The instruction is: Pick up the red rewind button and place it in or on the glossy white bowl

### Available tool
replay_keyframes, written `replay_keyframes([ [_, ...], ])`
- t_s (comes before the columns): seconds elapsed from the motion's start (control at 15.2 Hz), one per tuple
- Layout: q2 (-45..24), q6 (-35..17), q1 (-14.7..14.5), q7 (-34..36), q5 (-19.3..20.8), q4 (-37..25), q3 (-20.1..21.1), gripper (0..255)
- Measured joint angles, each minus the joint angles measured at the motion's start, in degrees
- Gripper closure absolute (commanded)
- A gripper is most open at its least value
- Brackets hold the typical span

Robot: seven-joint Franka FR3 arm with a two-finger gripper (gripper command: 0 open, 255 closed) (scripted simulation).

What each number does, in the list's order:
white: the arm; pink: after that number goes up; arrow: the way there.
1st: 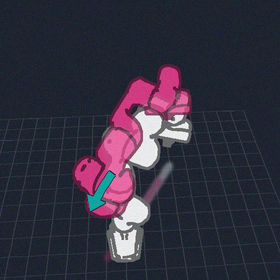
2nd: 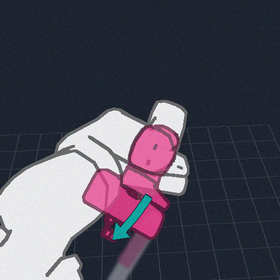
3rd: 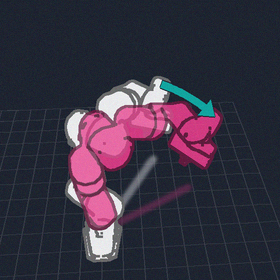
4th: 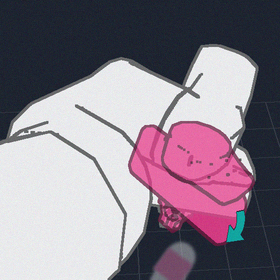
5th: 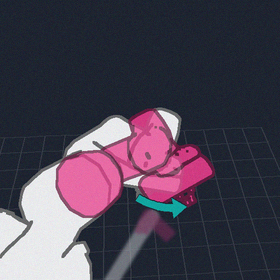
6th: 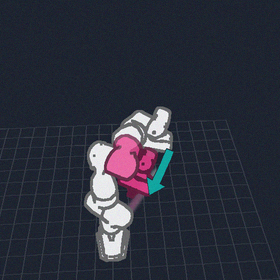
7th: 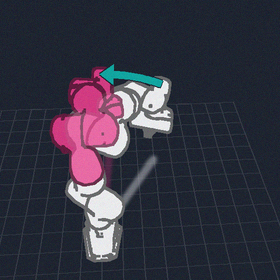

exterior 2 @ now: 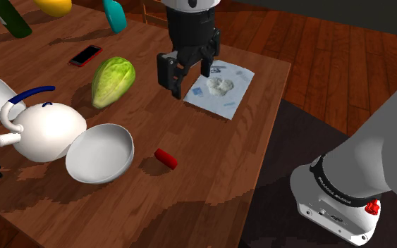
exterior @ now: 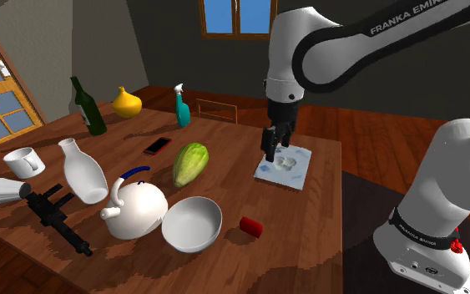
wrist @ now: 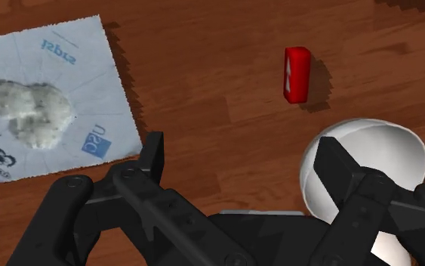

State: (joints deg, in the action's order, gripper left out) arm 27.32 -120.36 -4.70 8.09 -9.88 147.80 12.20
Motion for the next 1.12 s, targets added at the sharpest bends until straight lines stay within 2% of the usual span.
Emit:
replay_keyframes([
  [0.53,-17.5,-13.4,-1.5,5.7,2.3,-2.6,6.4,0],
  [0.79,-26.6,-18.4,-2.4,10.4,6.1,-5.5,8.8,0],
  [0.99,-34.3,-21.9,-3.5,14.2,10.5,-8.7,9.3,0],
  [1.12,-36.7,-23.2,-3.9,15.3,12.0,-9.3,9.1,0],
])
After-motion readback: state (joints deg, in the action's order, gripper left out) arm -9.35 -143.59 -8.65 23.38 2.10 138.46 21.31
